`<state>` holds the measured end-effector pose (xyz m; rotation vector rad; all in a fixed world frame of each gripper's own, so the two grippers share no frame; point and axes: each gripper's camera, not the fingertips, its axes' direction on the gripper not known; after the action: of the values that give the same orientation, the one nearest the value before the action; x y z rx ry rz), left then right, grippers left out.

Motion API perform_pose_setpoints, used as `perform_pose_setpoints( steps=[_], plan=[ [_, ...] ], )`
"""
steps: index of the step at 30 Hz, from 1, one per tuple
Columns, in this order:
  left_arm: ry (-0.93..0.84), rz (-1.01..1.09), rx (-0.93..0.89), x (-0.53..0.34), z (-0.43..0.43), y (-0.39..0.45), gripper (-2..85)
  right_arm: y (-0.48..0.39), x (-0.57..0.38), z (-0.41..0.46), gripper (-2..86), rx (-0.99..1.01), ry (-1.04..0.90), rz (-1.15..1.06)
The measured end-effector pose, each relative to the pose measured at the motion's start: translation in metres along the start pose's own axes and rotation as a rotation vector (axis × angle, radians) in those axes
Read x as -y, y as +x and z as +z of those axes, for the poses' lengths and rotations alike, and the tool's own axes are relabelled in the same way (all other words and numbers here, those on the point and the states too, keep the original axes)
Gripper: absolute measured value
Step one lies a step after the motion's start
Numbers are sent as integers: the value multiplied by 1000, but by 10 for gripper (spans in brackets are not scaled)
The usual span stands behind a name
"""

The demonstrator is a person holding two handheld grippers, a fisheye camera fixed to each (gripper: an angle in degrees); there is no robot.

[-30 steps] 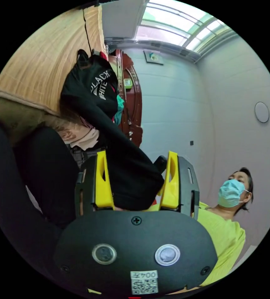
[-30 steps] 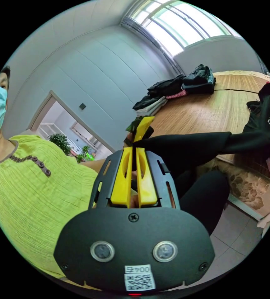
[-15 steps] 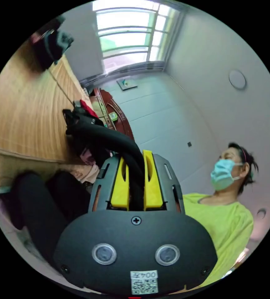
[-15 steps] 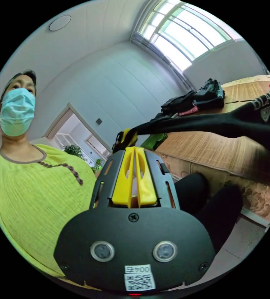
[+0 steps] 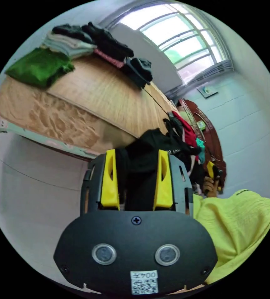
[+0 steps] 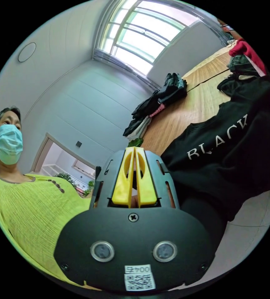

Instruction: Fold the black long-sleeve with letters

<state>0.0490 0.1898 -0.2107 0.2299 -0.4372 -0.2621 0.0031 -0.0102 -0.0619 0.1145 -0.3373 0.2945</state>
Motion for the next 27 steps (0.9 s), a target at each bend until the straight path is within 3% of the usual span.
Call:
perform_pose_setpoints(
  steps=[3, 6, 12, 17, 21, 27],
  plan=[
    [224, 127, 139, 6, -16, 34, 178, 30, 3, 10, -7, -1, 9, 35],
    [255, 195, 114, 20, 27, 72, 172, 56, 8, 30, -7, -21, 17, 64],
    [-3, 428, 150, 36, 233, 185, 142, 89, 32, 87, -7, -511, -74, 74],
    [-195, 744, 354, 32, 387, 273, 115, 129, 72, 168, -7, -932, -228, -98],
    [-319, 888, 489, 20, 473, 298, 82, 166, 94, 235, -7, -1044, -344, -175],
    [-317, 821, 398, 5, 508, 278, 44, 232, 95, 328, -6, -1057, -537, -243]
  ],
)
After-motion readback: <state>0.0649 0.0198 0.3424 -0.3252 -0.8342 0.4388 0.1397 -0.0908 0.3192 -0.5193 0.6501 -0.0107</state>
